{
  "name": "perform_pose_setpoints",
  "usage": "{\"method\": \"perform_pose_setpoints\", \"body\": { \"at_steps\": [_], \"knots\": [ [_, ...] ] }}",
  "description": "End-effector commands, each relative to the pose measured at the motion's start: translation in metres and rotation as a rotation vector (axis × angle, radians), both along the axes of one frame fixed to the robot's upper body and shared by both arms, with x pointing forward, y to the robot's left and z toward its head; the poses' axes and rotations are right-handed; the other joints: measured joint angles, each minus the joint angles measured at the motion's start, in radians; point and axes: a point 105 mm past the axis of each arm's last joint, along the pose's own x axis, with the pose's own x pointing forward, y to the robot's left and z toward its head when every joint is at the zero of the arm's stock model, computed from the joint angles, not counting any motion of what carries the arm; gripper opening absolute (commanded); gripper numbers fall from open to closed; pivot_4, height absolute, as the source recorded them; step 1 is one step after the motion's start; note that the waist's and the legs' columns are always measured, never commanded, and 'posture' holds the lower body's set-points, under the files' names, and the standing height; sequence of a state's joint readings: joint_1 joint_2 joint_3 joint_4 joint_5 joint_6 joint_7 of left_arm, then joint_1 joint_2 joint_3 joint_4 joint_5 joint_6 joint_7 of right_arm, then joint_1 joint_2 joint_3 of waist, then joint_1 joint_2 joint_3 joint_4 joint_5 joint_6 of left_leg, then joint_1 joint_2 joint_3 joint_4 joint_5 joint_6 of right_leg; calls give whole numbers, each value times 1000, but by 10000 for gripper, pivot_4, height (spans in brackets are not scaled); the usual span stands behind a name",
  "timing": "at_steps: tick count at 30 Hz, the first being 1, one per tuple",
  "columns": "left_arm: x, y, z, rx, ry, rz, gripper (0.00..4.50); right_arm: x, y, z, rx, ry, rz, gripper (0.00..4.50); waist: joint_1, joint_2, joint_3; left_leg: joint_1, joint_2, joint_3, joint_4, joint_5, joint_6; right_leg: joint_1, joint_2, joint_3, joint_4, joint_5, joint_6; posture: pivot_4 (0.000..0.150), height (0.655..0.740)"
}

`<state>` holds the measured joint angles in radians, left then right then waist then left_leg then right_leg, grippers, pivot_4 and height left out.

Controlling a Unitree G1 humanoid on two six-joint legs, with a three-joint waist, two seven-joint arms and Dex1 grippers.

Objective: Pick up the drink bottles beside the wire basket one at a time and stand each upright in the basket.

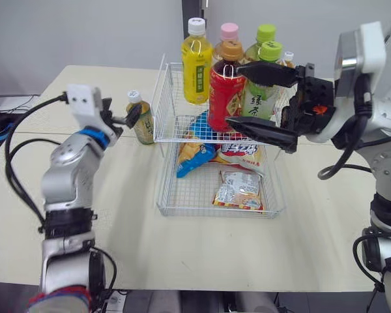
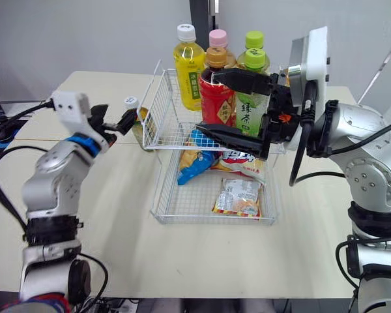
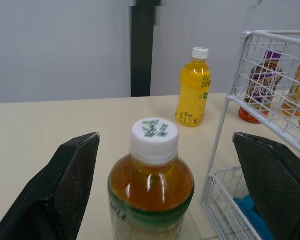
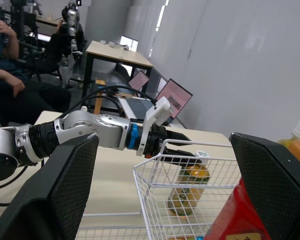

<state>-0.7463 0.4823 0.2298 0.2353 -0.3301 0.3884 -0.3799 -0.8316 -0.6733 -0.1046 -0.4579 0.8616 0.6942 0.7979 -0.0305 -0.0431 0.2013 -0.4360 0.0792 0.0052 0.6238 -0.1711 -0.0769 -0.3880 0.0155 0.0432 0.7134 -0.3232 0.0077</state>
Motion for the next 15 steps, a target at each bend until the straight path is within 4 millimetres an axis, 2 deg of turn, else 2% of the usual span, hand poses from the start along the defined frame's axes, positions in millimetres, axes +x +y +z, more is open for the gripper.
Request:
{"method": "perform_pose_setpoints", "body": {
  "at_steps": [1, 6, 13, 15],
  "knots": [
    [14, -7, 8, 51, -27, 13, 44425, -11, -4, 9, 14, -46, -7, 45000, 0, 0, 0, 0, 0, 0, 0, 0, 0, 0, 0, 0, 0, 0, 0, 1500, 7400],
    [33, -8, 10, 56, -13, 56, 44425, -15, -5, 11, 13, -50, -24, 45000, 0, 0, 0, 0, 0, 0, 0, 0, 0, 0, 0, 0, 0, 0, 0, 1500, 7400],
    [40, -5, 9, 59, -10, 66, 44425, -18, -7, 11, 6, -44, -34, 45000, 0, 0, 0, 0, 0, 0, 0, 0, 0, 0, 0, 0, 0, 0, 0, 1500, 7400],
    [40, -3, 9, 58, -10, 67, 40526, -19, -7, 11, 6, -44, -34, 45000, 0, 0, 0, 0, 0, 0, 0, 0, 0, 0, 0, 0, 0, 0, 0, 1500, 7400]
  ]
}}
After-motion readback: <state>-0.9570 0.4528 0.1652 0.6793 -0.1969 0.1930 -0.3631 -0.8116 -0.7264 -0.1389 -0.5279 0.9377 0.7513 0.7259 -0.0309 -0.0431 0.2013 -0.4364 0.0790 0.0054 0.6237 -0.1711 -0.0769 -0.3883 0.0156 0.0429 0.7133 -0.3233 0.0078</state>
